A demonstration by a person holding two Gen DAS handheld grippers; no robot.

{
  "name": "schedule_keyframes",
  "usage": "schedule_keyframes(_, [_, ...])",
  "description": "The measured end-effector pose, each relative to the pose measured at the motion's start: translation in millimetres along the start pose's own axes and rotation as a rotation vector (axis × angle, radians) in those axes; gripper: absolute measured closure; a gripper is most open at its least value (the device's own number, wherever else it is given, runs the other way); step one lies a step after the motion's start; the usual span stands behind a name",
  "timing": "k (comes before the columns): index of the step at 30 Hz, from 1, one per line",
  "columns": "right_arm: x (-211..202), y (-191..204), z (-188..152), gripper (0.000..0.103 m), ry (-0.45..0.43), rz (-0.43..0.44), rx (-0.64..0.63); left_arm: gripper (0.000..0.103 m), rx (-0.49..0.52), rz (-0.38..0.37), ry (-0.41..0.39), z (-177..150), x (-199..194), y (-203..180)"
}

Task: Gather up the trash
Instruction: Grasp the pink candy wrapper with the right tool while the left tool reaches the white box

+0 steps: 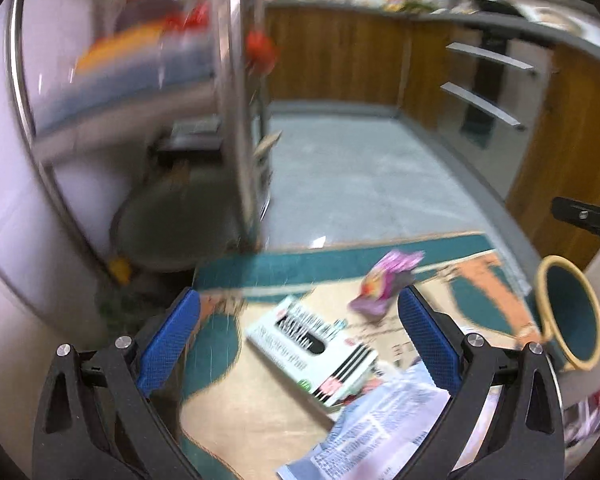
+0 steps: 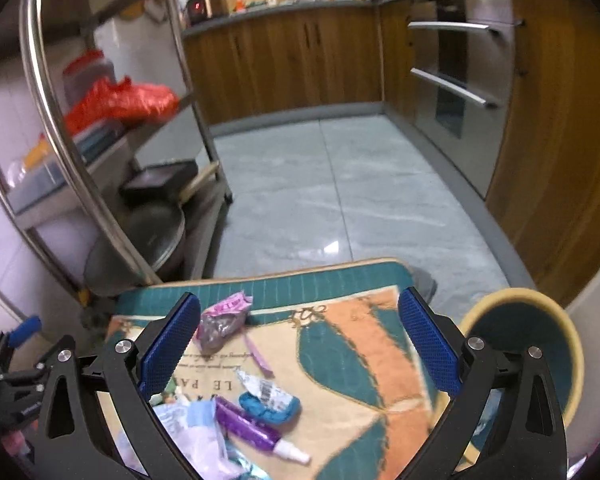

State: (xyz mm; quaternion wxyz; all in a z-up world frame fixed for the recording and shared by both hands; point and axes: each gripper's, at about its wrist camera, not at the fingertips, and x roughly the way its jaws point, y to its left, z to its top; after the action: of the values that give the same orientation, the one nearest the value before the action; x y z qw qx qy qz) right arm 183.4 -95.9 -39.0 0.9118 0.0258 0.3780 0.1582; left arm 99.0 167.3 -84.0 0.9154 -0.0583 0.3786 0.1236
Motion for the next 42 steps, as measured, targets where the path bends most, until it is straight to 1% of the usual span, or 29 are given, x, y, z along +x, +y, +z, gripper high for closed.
schedule_keyframes(3, [31, 13, 7, 0.005, 0.036, 0.021, 0.010, 0.006, -0.097, 0.017, 0.086, -4, 32, 3])
schedule_keyframes(4, [39, 16, 8, 0.005, 0.045, 0.023, 0.013, 0.006, -0.106, 0.024, 0.100, -7, 38, 4])
schedule_keyframes(6, [58, 22, 8, 0.005, 0.070, 0.027, 0.009, 0.006, -0.093, 0.039, 0.133, -12, 52, -3])
schedule_keyframes(9, [83, 31, 5, 0.005, 0.117, 0.022, -0.042, 0.006, -0.021, 0.038, 0.194, -17, 72, -20])
schedule_keyframes(11, [97, 35, 5, 0.005, 0.147, 0.023, -0.060, 0.006, -0.040, 0.022, 0.231, -20, 81, -22])
schedule_keyframes(14, [117, 40, 3, 0.005, 0.189, 0.056, -0.036, 0.006, -0.098, 0.010, 0.275, -22, 95, -21])
schedule_keyframes(18, [144, 47, -4, 0.007, 0.245, 0.077, -0.033, 0.006, -0.129, 0.024, 0.329, -25, 110, -17])
schedule_keyframes(21, [166, 51, -9, 0.008, 0.291, 0.093, -0.015, 0.006, -0.143, 0.015, 0.369, -28, 120, -14])
schedule_keyframes(23, [176, 54, -11, 0.013, 0.314, 0.102, -0.004, 0.006, -0.139, 0.018, 0.390, -31, 125, -11])
schedule_keyframes(25, [186, 57, -12, 0.027, 0.341, 0.116, 0.006, 0.006, -0.145, 0.019, 0.414, -34, 129, -8])
schedule_keyframes(27, [192, 60, -14, 0.031, 0.363, 0.132, 0.016, 0.006, -0.172, 0.009, 0.428, -35, 134, -3])
schedule_keyframes(28, [195, 61, -15, 0.035, 0.371, 0.138, 0.020, 0.006, -0.187, 0.000, 0.438, -35, 136, -1])
schedule_keyframes(30, [199, 63, -17, 0.039, 0.390, 0.144, 0.019, 0.006, -0.209, -0.021, 0.456, -36, 139, 1])
schedule_keyframes(32, [203, 67, -21, 0.046, 0.413, 0.144, 0.002, 0.007, -0.219, -0.041, 0.469, -38, 141, 2])
schedule_keyframes(34, [205, 70, -22, 0.069, 0.418, 0.148, -0.026, 0.008, -0.218, -0.045, 0.470, -37, 141, 3])
schedule_keyframes(36, [204, 71, -23, 0.082, 0.420, 0.149, -0.042, 0.011, -0.223, -0.049, 0.470, -37, 140, 4])
schedule_keyframes(37, [203, 71, -23, 0.085, 0.417, 0.151, -0.046, 0.012, -0.225, -0.050, 0.469, -37, 139, 4])
schedule_keyframes(40, [197, 68, -20, 0.088, 0.397, 0.153, -0.036, 0.019, -0.231, -0.063, 0.461, -37, 134, 5])
schedule_keyframes(42, [191, 65, -17, 0.089, 0.376, 0.151, -0.033, 0.025, -0.229, -0.066, 0.452, -36, 131, 6])
